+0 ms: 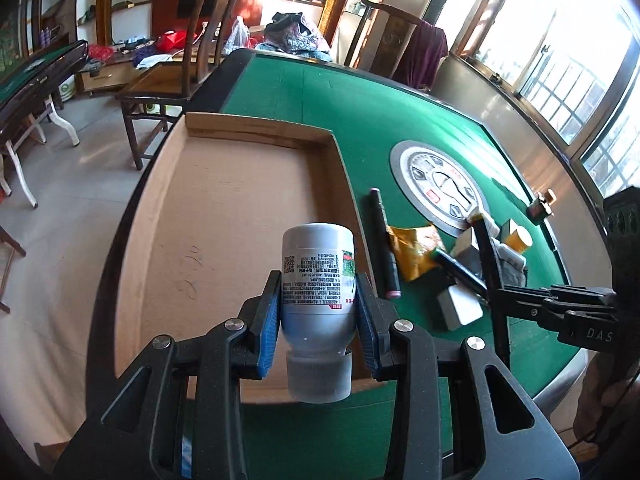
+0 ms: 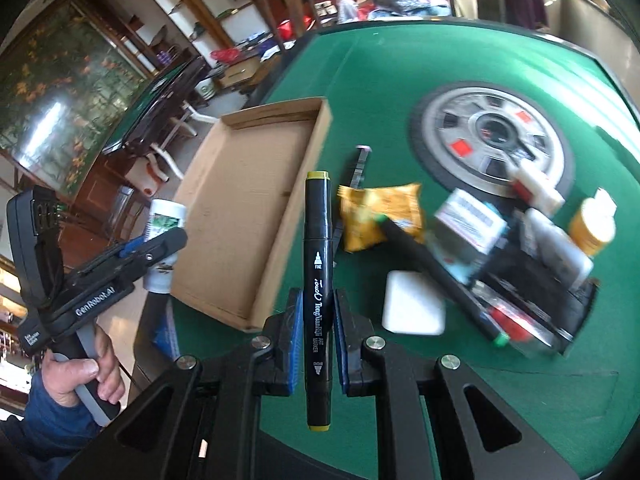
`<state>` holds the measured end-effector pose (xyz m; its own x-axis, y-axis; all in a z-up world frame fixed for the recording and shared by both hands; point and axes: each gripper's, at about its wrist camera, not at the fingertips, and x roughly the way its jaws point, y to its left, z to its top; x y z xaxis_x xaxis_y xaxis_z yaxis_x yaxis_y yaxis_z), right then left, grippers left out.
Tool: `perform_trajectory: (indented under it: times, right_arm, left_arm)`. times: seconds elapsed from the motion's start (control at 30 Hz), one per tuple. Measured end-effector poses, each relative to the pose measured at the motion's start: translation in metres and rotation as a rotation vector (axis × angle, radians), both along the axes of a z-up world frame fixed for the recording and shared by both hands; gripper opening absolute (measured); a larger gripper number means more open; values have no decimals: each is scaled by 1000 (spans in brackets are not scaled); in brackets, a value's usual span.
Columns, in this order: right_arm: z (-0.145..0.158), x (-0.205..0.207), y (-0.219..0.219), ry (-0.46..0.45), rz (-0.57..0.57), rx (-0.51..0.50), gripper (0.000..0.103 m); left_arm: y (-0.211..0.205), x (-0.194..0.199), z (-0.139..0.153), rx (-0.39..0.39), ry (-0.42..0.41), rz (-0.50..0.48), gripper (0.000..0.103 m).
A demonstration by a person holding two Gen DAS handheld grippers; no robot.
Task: Organize objects
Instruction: 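Lower the white bottle into the box with the left gripper while the right gripper lowers the marker in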
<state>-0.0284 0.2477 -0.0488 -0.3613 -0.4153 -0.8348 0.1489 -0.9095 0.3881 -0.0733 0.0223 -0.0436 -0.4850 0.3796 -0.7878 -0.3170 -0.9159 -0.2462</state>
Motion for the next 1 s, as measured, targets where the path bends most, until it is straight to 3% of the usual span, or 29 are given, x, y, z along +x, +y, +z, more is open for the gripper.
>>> perform_trajectory:
  times: [0.2,0.53,0.77,1.0]
  right_arm:
    - [-6,-49,-47,-43,13,-25,13]
    - [-26,-145,-84,-74,-36,95,13]
    - [-58,-181,-83,-161,-61,101,13]
    - [-69,-194,-82,-169,-79,135,13]
  left_arm:
    - [-8,-30,-6,-3,-12,-21,34]
    - [8,-91,-35,3,-72,-44,34]
    - [19,-120,-48,0,-99,-52,34]
    - [30,-132,-54,22,-83,-71,34]
